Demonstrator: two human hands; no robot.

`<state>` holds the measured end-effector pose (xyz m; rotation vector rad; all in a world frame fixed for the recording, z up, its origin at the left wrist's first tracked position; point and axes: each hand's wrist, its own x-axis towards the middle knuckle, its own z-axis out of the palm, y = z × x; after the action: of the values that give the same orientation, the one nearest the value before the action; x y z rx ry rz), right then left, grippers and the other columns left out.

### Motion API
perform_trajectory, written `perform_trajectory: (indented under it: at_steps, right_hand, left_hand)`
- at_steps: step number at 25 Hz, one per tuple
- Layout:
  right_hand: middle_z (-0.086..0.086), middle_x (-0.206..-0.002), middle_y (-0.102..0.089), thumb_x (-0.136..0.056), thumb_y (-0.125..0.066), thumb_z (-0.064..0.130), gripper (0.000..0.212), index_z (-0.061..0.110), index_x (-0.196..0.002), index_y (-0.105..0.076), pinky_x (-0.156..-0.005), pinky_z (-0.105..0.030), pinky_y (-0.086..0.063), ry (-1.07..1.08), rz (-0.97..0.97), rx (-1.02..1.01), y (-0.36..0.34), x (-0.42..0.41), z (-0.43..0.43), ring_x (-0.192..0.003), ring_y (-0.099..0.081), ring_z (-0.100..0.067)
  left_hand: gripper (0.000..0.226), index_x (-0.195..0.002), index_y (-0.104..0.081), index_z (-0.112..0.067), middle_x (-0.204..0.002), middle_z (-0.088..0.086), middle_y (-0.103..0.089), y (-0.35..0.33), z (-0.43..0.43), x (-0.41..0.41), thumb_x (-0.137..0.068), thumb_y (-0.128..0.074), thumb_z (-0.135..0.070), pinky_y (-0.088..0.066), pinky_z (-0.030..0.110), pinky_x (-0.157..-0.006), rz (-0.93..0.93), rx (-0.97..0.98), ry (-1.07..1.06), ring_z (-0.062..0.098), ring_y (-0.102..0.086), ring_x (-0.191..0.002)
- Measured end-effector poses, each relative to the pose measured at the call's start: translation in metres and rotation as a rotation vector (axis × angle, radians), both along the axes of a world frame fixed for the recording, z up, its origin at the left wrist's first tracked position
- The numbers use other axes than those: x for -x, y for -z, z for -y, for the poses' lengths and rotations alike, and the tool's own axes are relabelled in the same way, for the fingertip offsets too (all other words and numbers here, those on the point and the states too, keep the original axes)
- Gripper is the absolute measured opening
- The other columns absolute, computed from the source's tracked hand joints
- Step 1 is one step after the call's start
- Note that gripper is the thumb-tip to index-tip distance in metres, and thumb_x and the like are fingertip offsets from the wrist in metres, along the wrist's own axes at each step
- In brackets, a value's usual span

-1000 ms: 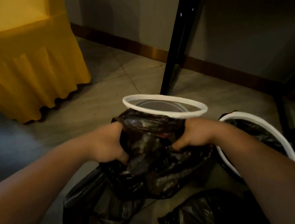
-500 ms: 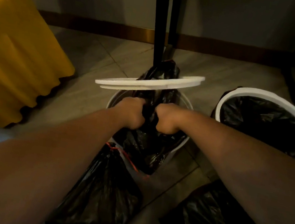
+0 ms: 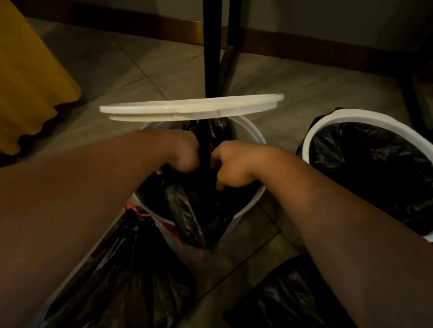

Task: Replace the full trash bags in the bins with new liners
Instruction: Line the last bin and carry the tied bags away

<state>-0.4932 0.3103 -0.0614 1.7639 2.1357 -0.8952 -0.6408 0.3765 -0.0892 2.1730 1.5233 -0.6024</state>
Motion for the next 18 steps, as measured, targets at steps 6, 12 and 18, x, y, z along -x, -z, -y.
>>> perform_trajectory:
  at_steps: [6,12,18]
  right_hand:
    - [-0.009,-0.106,-0.073,-0.089,-0.065,0.007,0.021,0.015,-0.103,-0.077,-0.086,-0.040,-0.061,0.246,-0.100,-0.302,-0.029,-0.022,0.030,-0.096,-0.069,-0.028]
    - [-0.014,-0.102,-0.074,-0.094,-0.069,0.016,0.018,0.007,-0.107,-0.077,-0.081,-0.041,-0.064,0.422,-0.202,-0.265,-0.030,-0.031,0.021,-0.089,-0.071,-0.028]
    - [0.009,-0.096,-0.063,-0.088,-0.073,0.009,0.026,0.024,-0.109,-0.077,-0.076,-0.024,-0.049,0.489,-0.322,-0.349,-0.013,-0.037,0.029,-0.095,-0.061,-0.014]
  left_hand:
    - [0.034,-0.129,-0.070,-0.012,-0.127,0.016,-0.068,-0.043,0.029,0.022,-0.098,-0.062,-0.023,-0.050,0.035,-0.085,0.024,-0.302,-0.043,0.035,-0.065,-0.114]
    - [0.013,-0.105,-0.066,-0.008,-0.123,0.017,-0.068,-0.034,0.032,0.017,-0.103,-0.060,-0.019,-0.057,0.042,-0.085,-0.126,0.028,0.017,0.034,-0.066,-0.102]
    - [0.025,-0.119,-0.076,-0.016,-0.117,0.009,-0.070,-0.041,0.040,0.021,-0.101,-0.061,-0.026,-0.048,0.031,-0.078,-0.027,-0.129,-0.062,0.027,-0.064,-0.097]
